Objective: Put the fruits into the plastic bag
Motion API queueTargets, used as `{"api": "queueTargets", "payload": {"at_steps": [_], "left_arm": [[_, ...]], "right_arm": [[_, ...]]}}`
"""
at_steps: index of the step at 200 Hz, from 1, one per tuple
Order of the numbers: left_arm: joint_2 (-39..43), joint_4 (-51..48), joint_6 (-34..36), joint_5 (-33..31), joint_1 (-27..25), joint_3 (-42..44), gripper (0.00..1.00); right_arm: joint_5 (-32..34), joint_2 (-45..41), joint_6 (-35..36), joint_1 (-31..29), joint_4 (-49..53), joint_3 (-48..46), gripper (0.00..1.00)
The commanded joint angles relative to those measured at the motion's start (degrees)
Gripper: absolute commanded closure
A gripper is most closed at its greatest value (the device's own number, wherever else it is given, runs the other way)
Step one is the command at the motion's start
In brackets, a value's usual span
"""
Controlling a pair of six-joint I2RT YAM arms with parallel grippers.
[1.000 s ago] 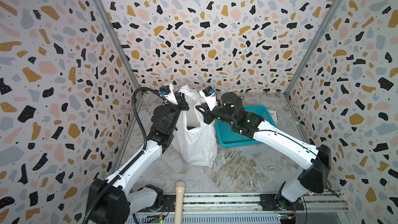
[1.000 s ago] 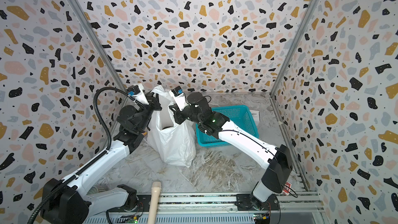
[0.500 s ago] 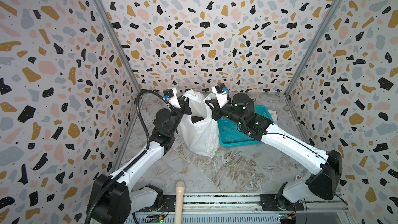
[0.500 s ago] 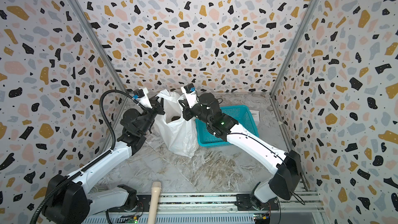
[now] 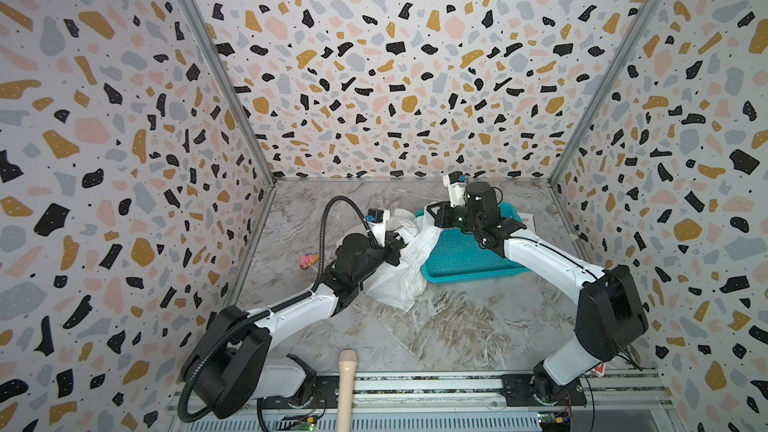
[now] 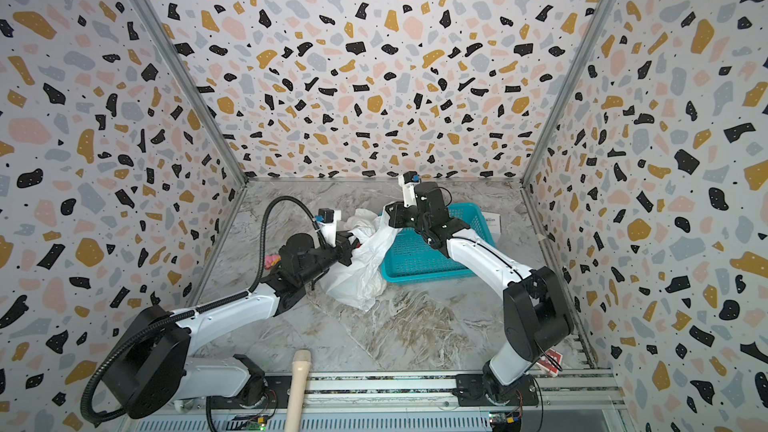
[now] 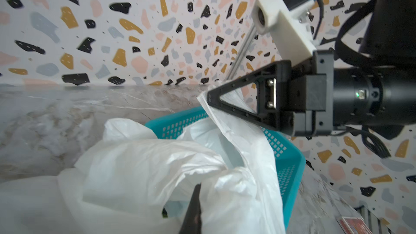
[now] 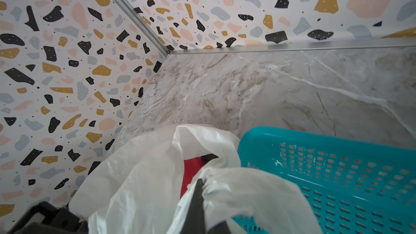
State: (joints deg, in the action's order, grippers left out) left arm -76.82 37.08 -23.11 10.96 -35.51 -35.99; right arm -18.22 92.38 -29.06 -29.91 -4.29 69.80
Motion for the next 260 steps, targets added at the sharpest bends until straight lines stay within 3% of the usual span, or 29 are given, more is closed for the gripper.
{"api": "queueTargets", "payload": {"at_steps": [1,8,16,24,27,30,58,87,112,131,144,166,178,190,200,205,221,260], "left_arm": [[-0.01,-1.16,2.64,1.92,-1.39,-0.81,0.95],[0.51,-1.75,3.02,1.33,-1.41,-0.83,0.81],[1.63,-2.78,3.92,-0.09,-1.41,-1.0,0.62],[3.2,-3.44,4.73,-1.45,-1.41,-1.1,0.24],[3.9,-3.47,5.03,-1.87,-1.41,-1.1,0.04],[4.67,-3.68,5.35,-2.51,-1.41,-1.17,0.0],[12.93,-6.93,9.07,-8.86,-1.38,-1.81,0.01],[22.72,-10.21,11.33,-15.63,-1.32,-1.27,0.01],[29.13,-14.02,13.55,-23.02,-1.32,-1.15,0.0],[31.99,-16.66,14.1,-35.05,-0.71,-1.19,0.0],[32.48,-18.35,14.41,-40.57,2.7,-1.06,0.0],[29.9,-20.96,8.74,-40.57,16.89,-0.56,0.01],[27.82,-19.62,8.66,-46.0,20.2,1.06,0.0],[25.08,-17.47,7.6,-47.12,23.0,3.2,0.01],[22.6,-15.0,7.46,-48.59,23.55,5.16,0.01],[21.42,-13.7,7.79,-48.62,23.64,6.03,0.01],[16.6,-12.27,8.3,-48.9,23.73,6.83,0.0],[6.83,-12.69,6.41,-60.04,25.76,6.0,0.01]], "right_arm": [[-2.99,-1.18,-1.91,1.11,-0.38,1.03,0.95],[-3.01,-1.74,-1.72,1.59,0.02,0.92,0.85],[-2.9,-2.43,-1.45,2.25,0.45,0.82,0.65],[-2.45,-3.43,-1.3,2.87,1.05,0.56,0.5],[-2.24,-3.88,-1.27,3.06,1.31,0.34,0.46],[-1.97,-4.38,-1.2,3.3,1.32,0.15,0.43],[2.29,-10.19,0.69,4.81,1.96,-3.23,0.26],[9.74,-17.74,3.1,5.89,1.75,-8.62,0.18],[21.57,-24.18,4.1,7.26,2.14,-13.64,0.12],[33.03,-28.0,4.33,10.08,3.64,-16.58,0.09],[39.98,-30.0,4.24,12.92,3.59,-18.89,0.08],[49.84,-33.19,4.38,17.18,0.19,-25.23,0.07],[55.47,-34.85,4.59,18.33,-4.24,-30.27,0.07],[60.3,-36.01,6.58,18.44,-10.48,-36.1,0.07],[62.0,-36.3,8.15,18.4,-15.52,-40.31,0.06],[62.01,-36.22,8.96,18.4,-17.87,-42.25,0.0],[61.51,-34.41,11.47,18.19,-26.63,-48.01,0.01],[64.1,-24.82,17.72,15.54,-37.83,-51.87,0.01]]}}
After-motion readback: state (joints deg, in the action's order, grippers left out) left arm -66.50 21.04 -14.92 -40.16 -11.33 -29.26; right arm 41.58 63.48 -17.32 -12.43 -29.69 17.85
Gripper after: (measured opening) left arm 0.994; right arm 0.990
